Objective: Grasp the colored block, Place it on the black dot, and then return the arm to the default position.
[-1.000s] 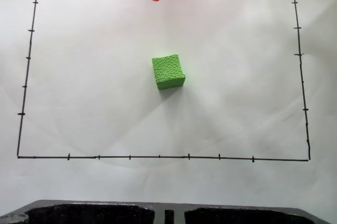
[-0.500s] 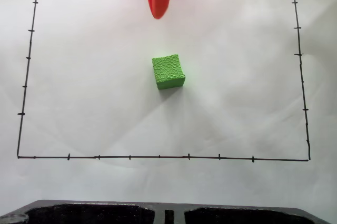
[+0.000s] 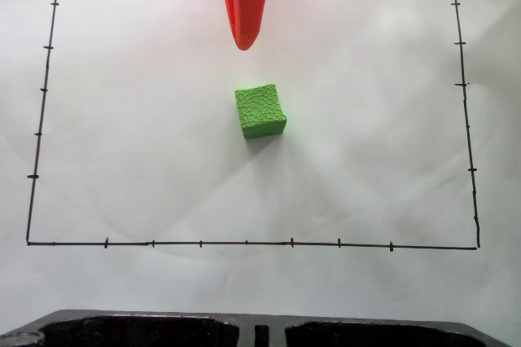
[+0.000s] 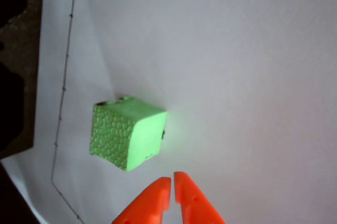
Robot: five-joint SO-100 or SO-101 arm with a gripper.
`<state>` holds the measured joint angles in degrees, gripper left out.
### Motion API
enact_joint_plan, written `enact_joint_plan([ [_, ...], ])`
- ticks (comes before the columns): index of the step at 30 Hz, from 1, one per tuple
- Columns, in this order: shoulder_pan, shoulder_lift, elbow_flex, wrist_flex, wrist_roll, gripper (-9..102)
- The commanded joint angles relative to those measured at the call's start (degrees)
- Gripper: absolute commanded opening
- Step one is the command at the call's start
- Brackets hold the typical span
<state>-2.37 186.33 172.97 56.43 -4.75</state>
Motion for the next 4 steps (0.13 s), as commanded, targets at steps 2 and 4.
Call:
enact_joint_plan([
  [2,0.53,0.97,-0.26,-0.70,0.35,0],
  [4,0.53,0.97,-0.26,-0.70,0.35,0],
])
